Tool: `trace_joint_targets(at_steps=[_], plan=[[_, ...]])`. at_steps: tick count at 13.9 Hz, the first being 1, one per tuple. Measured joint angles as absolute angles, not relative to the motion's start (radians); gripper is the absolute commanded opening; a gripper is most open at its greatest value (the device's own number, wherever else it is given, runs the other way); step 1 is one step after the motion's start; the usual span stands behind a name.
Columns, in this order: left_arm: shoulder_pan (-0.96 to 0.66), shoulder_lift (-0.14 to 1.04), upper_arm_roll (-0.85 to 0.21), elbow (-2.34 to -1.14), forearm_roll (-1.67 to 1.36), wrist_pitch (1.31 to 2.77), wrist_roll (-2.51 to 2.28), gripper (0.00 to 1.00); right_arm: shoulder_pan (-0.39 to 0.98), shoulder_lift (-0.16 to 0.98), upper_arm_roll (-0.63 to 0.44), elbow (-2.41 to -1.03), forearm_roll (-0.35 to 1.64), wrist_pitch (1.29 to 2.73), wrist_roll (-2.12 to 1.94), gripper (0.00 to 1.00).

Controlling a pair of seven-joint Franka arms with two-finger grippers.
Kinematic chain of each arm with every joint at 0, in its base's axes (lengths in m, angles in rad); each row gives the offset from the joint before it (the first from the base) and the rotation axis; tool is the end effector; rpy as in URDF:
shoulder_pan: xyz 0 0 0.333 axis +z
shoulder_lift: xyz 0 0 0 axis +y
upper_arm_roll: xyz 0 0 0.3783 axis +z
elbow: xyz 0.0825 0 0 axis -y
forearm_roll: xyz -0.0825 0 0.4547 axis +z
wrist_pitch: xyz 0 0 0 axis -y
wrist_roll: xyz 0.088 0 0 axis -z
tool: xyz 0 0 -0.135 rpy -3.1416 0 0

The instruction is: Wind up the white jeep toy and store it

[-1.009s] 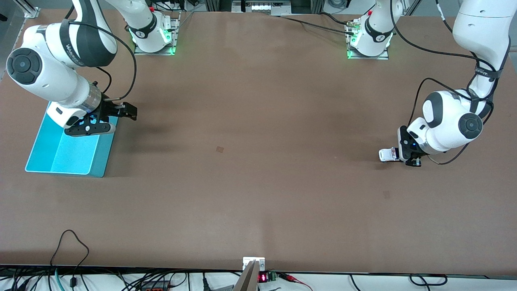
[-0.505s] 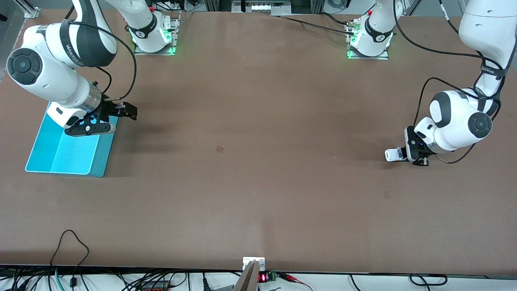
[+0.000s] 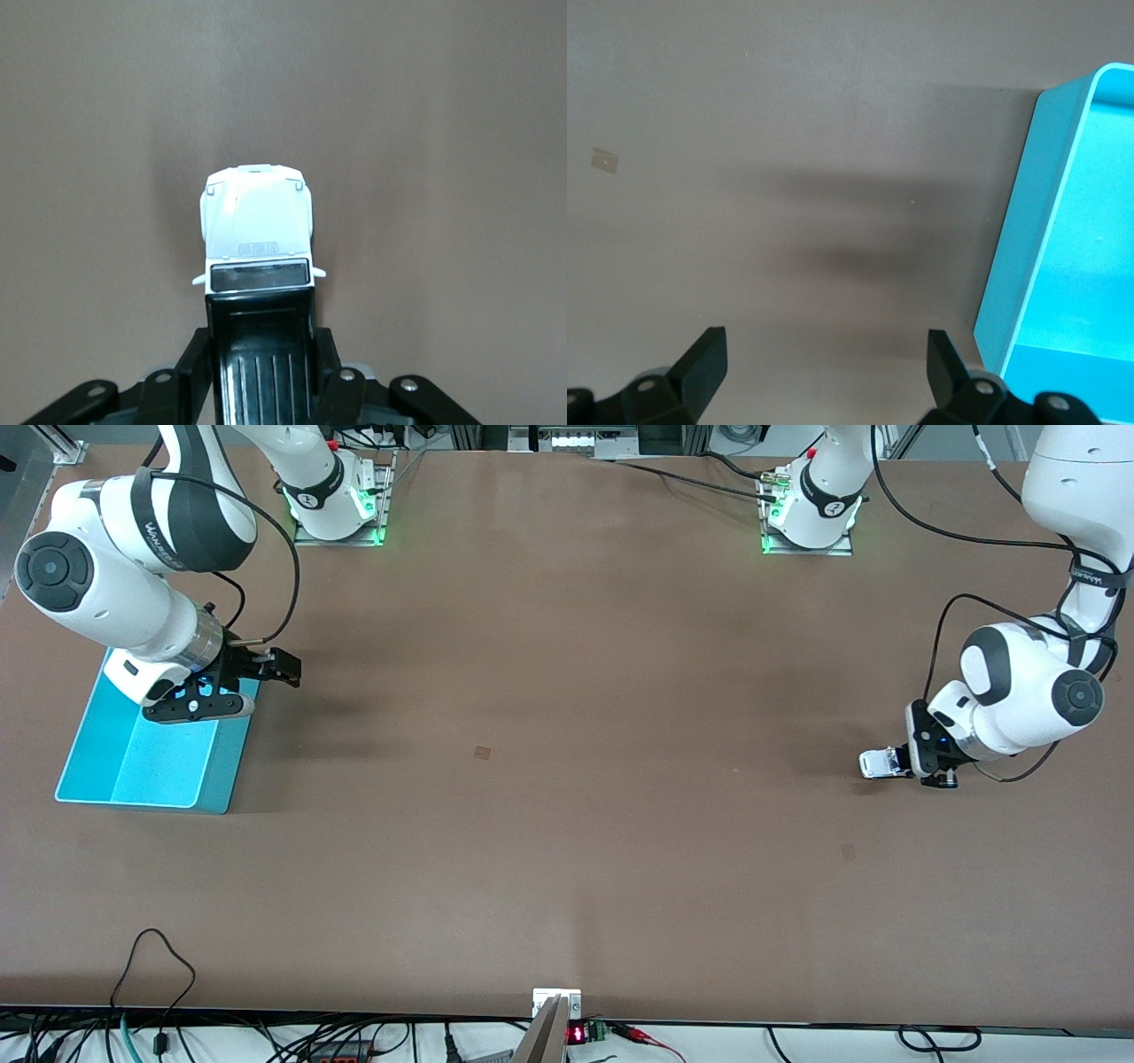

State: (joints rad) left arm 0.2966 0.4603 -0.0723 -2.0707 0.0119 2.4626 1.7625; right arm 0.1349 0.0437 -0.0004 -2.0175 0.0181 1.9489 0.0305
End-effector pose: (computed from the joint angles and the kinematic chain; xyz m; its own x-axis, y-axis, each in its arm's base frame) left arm 0.6328 0.1442 0.1701 0.0306 -0.9988 0.0376 -0.9977 -0.0283 0.0610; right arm 0.6055 0.0836 0.4220 0.9890 0.0963 -0.1126 0.0955 -0.9953 -0.0125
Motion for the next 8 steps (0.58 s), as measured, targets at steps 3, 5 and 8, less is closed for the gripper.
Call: trace_joint_targets(at_steps=[3,5,8], plan=[[0.318,0.464,-0.072,-2.064,0.012,2.461,1.791,0.32,0.135,0.044,0.000,-2.017,0.018,1.948,0.031,1.00],[0.329,0.466,-0.073,-2.061,0.012,2.461,1.801,0.32,0.135,0.044,0.000,-2.017,0.018,1.948,0.032,1.00],[0.345,0.468,-0.073,-2.057,0.013,2.461,1.811,0.32,0.135,0.044,0.000,-2.017,0.018,1.947,0.033,1.00]])
